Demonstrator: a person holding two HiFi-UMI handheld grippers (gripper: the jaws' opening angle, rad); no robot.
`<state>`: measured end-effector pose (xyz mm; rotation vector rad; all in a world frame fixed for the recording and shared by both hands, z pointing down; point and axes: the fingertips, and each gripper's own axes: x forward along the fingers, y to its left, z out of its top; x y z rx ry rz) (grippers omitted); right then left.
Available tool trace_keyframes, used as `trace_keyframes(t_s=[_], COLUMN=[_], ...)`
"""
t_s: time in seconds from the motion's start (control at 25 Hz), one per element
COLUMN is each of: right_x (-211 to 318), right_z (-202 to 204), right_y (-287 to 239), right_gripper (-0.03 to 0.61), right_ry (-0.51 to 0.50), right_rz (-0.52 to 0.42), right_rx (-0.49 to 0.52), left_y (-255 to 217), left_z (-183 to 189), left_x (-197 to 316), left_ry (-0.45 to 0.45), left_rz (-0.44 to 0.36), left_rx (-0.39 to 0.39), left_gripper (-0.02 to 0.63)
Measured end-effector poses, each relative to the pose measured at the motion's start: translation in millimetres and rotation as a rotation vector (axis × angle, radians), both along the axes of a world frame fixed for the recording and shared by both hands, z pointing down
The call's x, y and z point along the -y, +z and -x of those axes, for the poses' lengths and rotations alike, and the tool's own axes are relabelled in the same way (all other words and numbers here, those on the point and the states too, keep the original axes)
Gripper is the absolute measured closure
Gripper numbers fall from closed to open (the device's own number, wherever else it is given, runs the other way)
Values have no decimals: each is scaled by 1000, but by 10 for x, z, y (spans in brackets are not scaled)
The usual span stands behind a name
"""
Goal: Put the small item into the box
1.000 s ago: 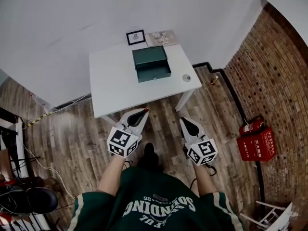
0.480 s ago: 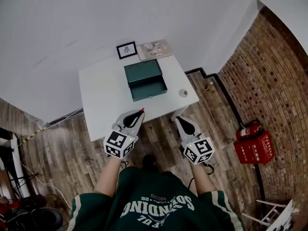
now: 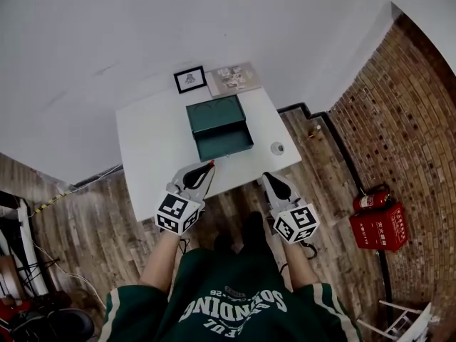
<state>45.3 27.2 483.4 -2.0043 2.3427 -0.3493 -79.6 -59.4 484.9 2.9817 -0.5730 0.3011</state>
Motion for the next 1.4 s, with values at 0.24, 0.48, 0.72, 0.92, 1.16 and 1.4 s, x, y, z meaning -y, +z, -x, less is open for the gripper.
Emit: trace_keyframes(t_s=[0.24,0.48,0.72,0.92,1.16,1.4], right_x=[489,1121,1816,2205,2390,2476], right_z=[-266,-607,-893,-1026,-1160,-1231], right_y=[45,82,-1,-28,131,188], right_gripper=[577,577,577,577,577,577], right_ry=[-48,-160,-324,-436,-522,-550], right_rz=[0,17,28,28,52,64], right_rx=[19,29,37,30,9,18], left_y=[54,90,31,24,111,140], left_z=[-144,-393,-593,-734,-888,-958], left_x=[412,879,1276,1490,1550,1637], left_ry=[-71,-186,-351,-463,-530,-561], left_rz=[7,16,34,48,67,76], left_rx=[10,26,38,42,61,61], left_gripper=[551,551,551,551,551,551])
